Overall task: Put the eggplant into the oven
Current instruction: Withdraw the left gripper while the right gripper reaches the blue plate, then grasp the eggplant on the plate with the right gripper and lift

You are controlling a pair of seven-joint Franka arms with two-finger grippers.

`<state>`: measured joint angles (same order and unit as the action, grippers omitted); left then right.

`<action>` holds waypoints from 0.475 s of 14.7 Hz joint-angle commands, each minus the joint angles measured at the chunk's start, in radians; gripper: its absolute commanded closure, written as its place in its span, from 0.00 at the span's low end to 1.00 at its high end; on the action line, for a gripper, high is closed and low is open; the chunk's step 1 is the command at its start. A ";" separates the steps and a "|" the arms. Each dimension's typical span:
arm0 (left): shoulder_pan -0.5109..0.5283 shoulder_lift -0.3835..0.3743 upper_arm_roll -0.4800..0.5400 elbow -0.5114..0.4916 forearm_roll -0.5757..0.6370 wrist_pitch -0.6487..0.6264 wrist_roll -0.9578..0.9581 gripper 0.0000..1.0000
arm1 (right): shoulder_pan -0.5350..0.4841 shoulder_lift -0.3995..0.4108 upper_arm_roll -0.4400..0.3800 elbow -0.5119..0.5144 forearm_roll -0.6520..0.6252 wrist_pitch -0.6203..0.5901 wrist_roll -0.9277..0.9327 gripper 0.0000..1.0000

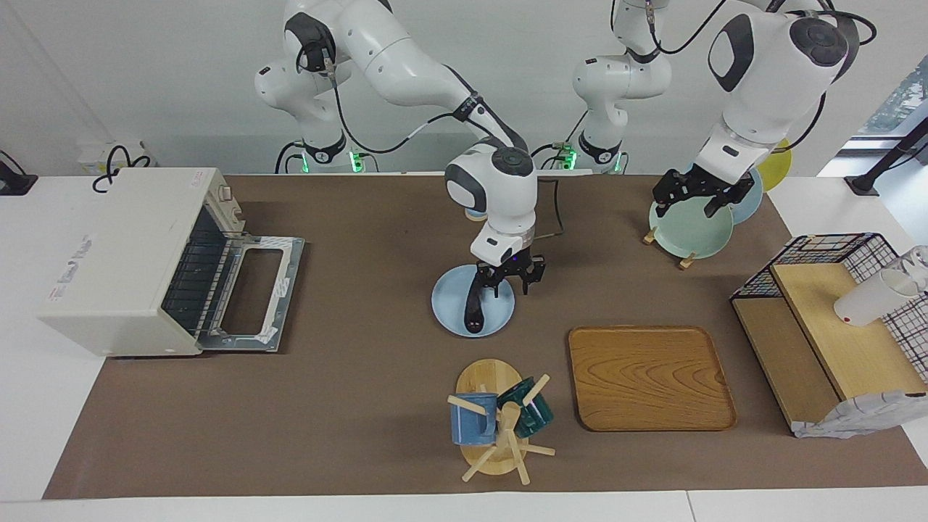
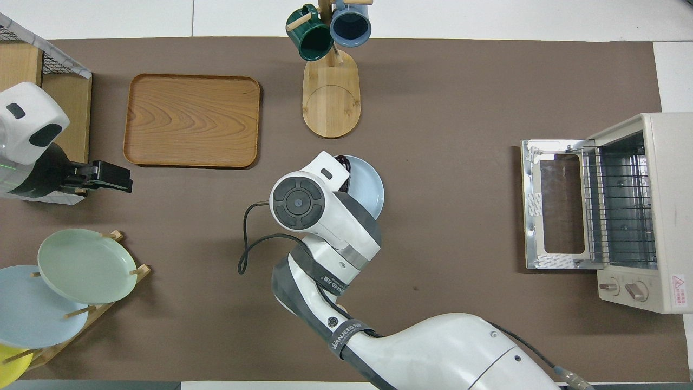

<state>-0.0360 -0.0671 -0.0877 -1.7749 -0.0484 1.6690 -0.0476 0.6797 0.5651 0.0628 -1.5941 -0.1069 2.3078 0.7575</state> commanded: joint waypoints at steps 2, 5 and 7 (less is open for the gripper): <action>0.001 0.058 -0.006 0.150 0.025 -0.130 0.006 0.00 | 0.000 -0.060 0.005 -0.104 -0.017 0.048 -0.001 0.46; 0.002 0.058 -0.007 0.146 0.028 -0.124 0.014 0.00 | 0.001 -0.068 0.008 -0.139 -0.016 0.090 -0.001 0.49; 0.001 0.056 -0.007 0.141 0.028 -0.123 0.014 0.00 | 0.003 -0.070 0.009 -0.145 -0.017 0.090 -0.001 0.50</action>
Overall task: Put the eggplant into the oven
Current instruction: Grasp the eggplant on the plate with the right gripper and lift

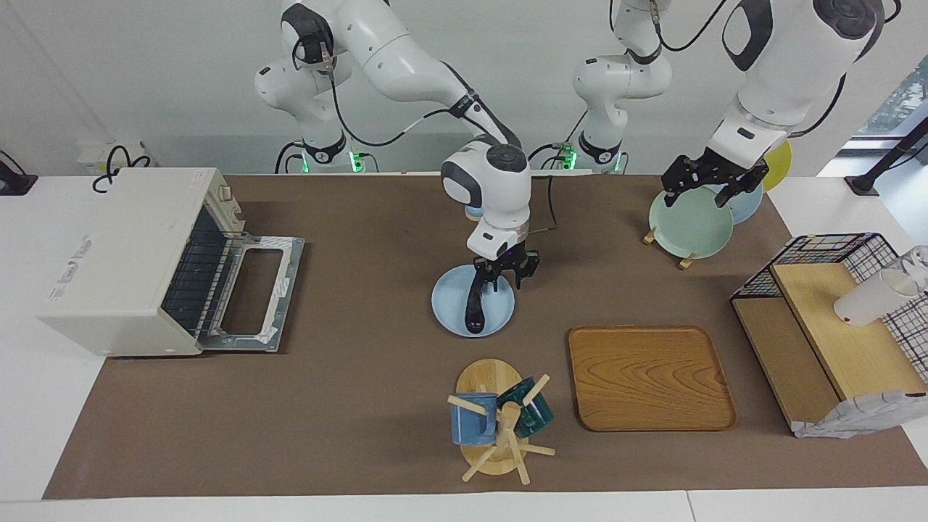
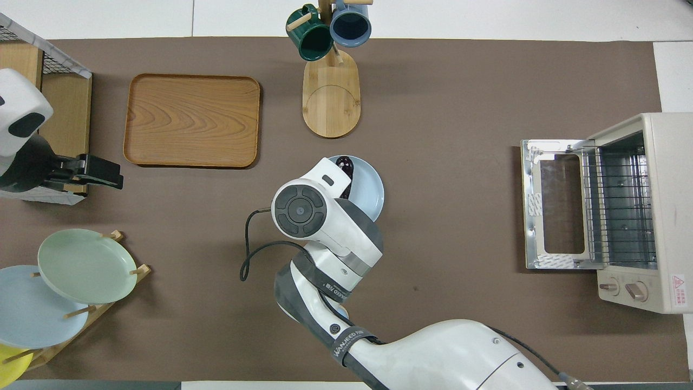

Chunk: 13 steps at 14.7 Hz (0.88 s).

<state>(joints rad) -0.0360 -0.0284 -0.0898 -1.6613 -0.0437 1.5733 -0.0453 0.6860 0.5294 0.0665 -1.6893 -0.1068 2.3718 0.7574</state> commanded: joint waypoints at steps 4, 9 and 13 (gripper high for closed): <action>-0.001 0.015 -0.005 0.018 0.024 -0.036 0.012 0.00 | -0.005 -0.042 0.006 -0.093 -0.016 0.076 0.000 0.59; 0.008 0.012 -0.007 0.017 0.024 -0.026 0.008 0.00 | -0.005 -0.046 0.006 -0.122 -0.016 0.118 0.002 0.66; 0.013 0.010 -0.007 0.015 0.024 -0.025 0.010 0.00 | -0.002 -0.046 0.006 -0.101 -0.019 0.095 0.000 1.00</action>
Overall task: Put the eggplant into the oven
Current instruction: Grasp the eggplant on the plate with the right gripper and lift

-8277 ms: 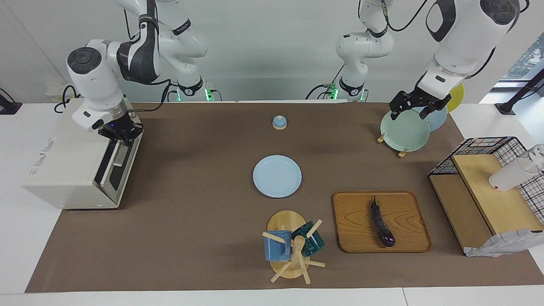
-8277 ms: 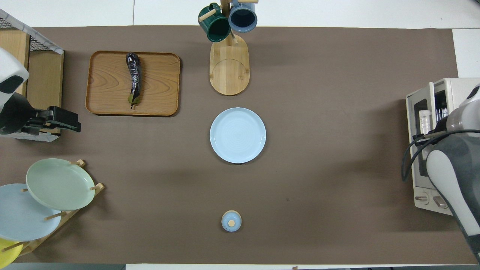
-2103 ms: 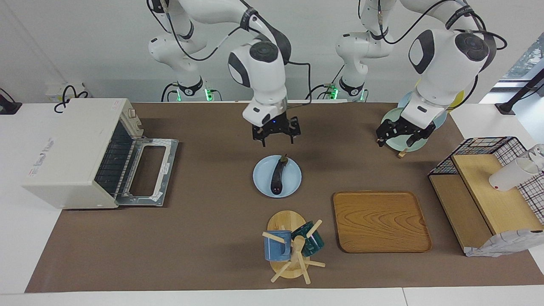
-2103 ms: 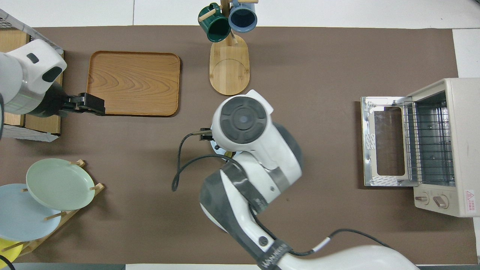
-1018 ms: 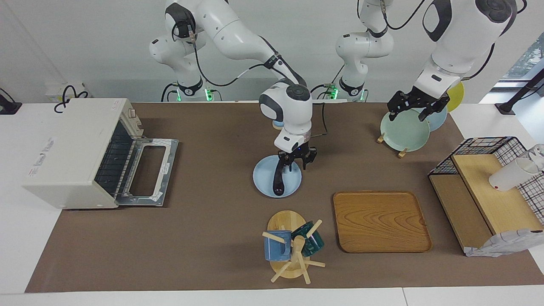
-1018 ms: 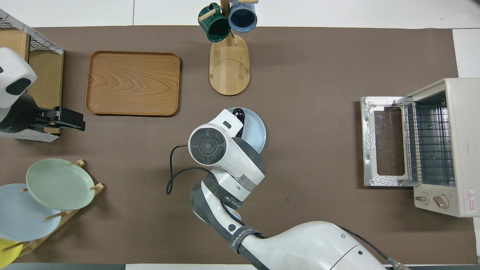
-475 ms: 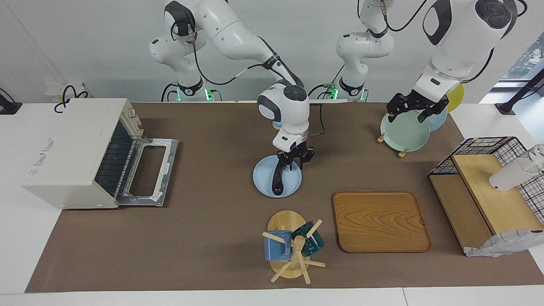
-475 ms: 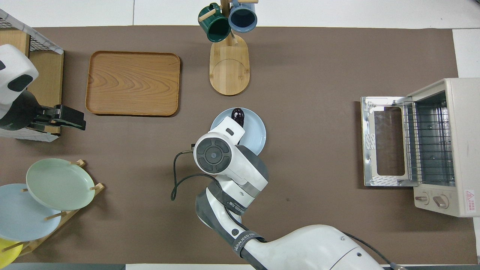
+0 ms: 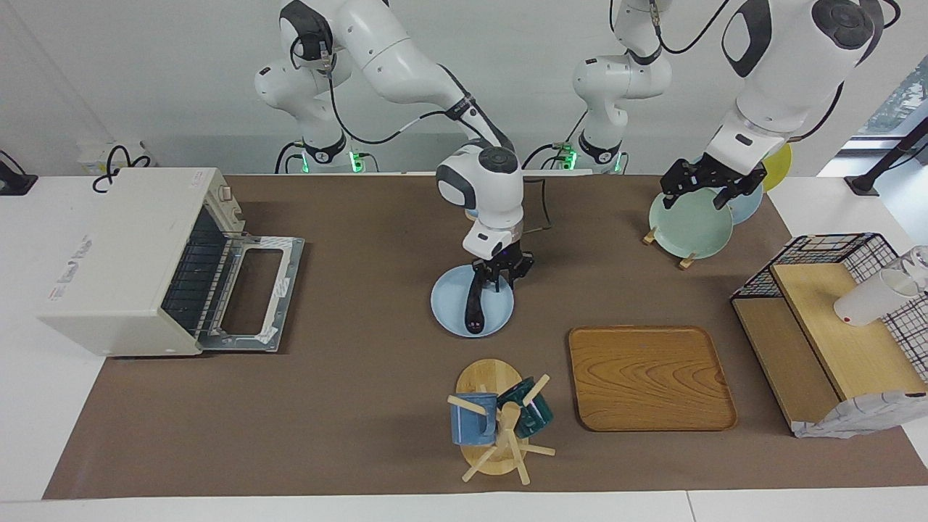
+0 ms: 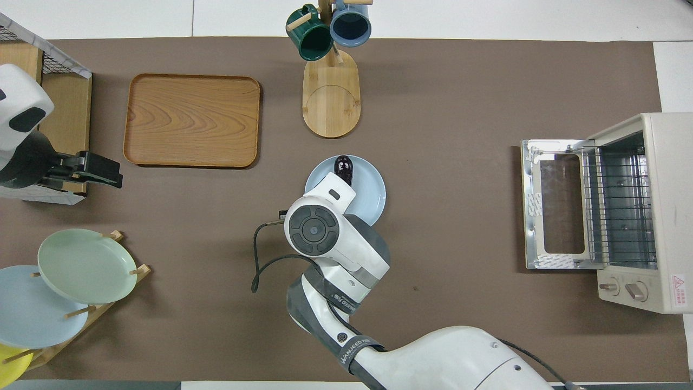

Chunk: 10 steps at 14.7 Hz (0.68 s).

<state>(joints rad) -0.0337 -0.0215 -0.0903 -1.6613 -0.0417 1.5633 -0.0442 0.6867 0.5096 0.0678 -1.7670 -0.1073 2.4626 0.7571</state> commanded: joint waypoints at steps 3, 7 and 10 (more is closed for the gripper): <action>0.012 0.005 -0.006 0.017 0.022 -0.014 0.007 0.00 | 0.016 -0.025 0.003 0.058 -0.038 -0.126 -0.011 1.00; 0.014 0.002 -0.006 0.015 0.022 -0.015 0.009 0.00 | 0.013 -0.025 0.003 0.164 -0.149 -0.345 -0.059 1.00; 0.014 0.002 -0.005 0.014 0.022 -0.017 0.007 0.00 | -0.001 -0.071 0.001 0.146 -0.164 -0.430 -0.077 1.00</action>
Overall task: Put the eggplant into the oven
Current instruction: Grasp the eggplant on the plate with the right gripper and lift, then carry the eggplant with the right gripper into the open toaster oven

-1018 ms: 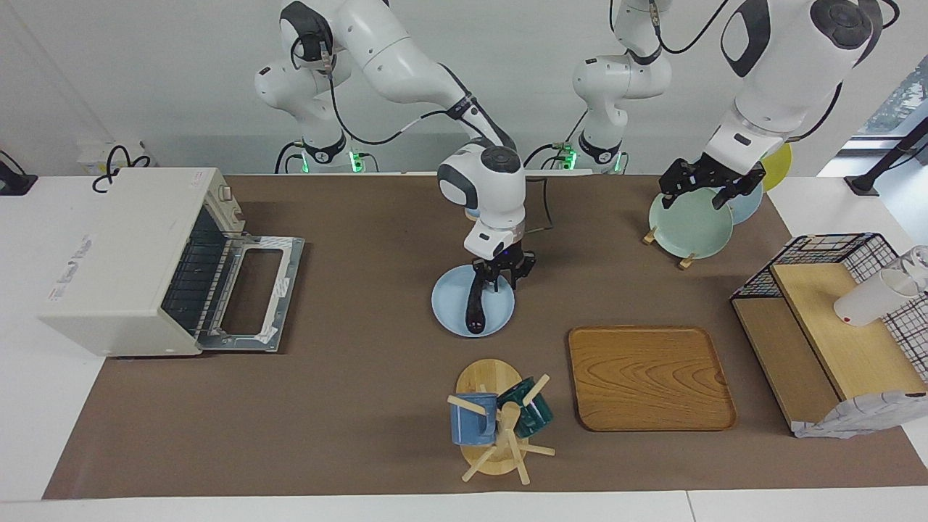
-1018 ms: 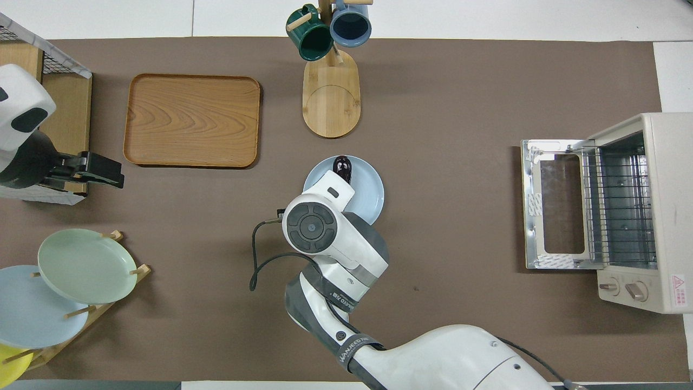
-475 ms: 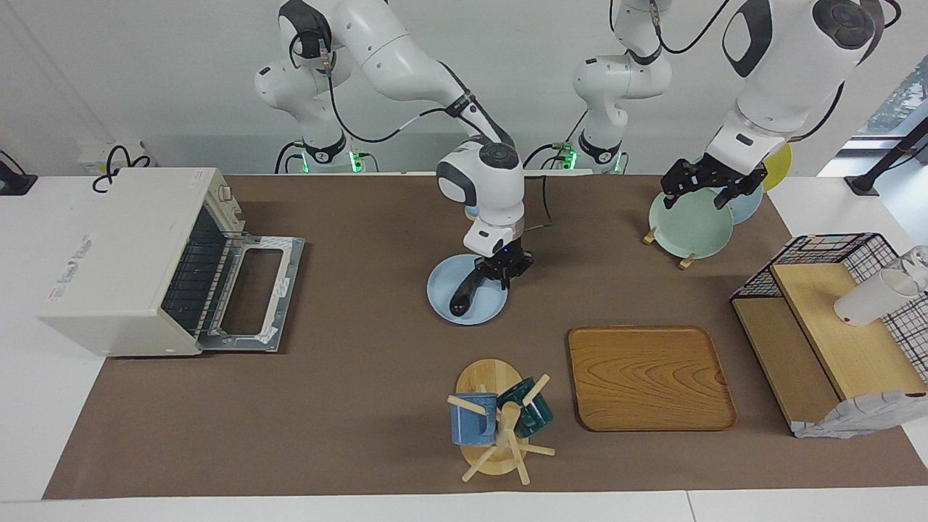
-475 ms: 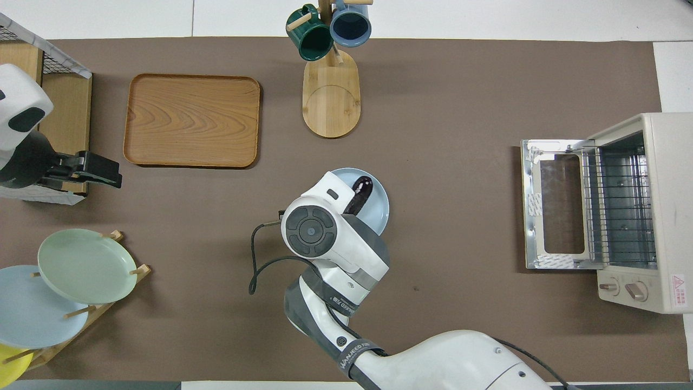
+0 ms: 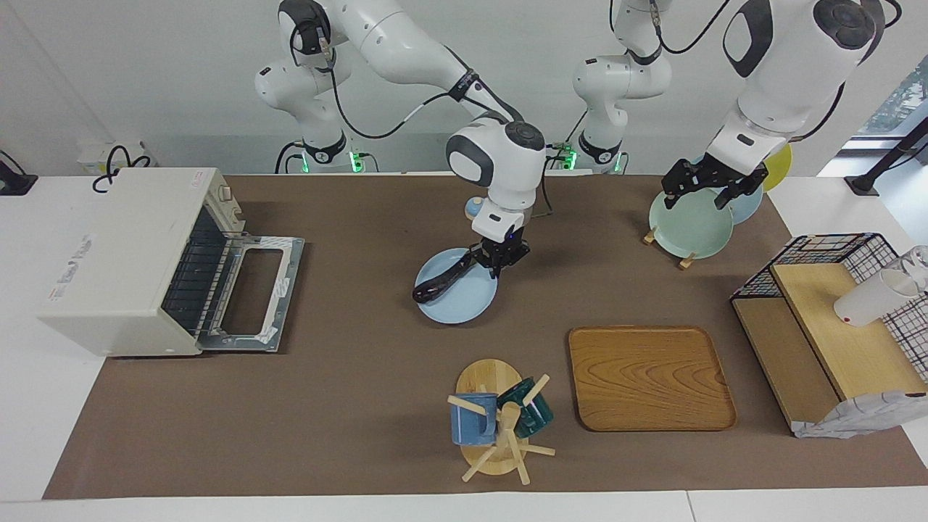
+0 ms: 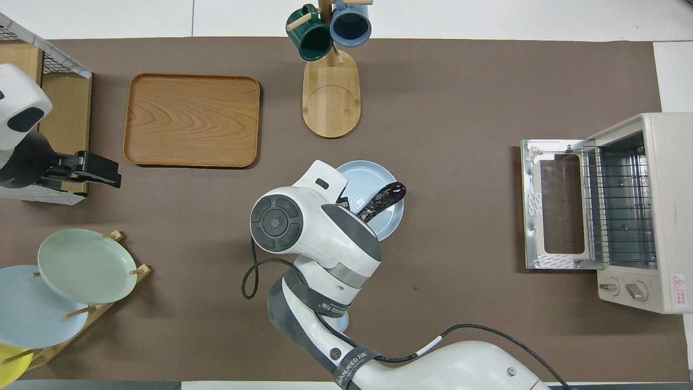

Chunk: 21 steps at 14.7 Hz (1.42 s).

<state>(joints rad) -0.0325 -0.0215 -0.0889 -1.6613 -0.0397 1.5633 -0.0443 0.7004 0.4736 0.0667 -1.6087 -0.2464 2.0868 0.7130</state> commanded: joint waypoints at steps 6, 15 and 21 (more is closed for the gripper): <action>0.016 0.002 -0.008 0.015 0.020 -0.015 0.004 0.00 | -0.226 -0.287 0.001 -0.258 -0.027 -0.137 -0.327 1.00; 0.020 0.002 -0.008 0.014 0.020 -0.014 0.003 0.00 | -0.584 -0.432 -0.001 -0.424 -0.025 -0.174 -0.687 1.00; 0.020 0.002 -0.008 0.014 0.020 -0.014 0.003 0.00 | -0.737 -0.448 0.001 -0.497 -0.022 -0.097 -0.855 1.00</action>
<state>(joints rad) -0.0246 -0.0215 -0.0863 -1.6612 -0.0389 1.5633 -0.0443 0.0030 0.0705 0.0521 -2.0359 -0.2582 1.9393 -0.1031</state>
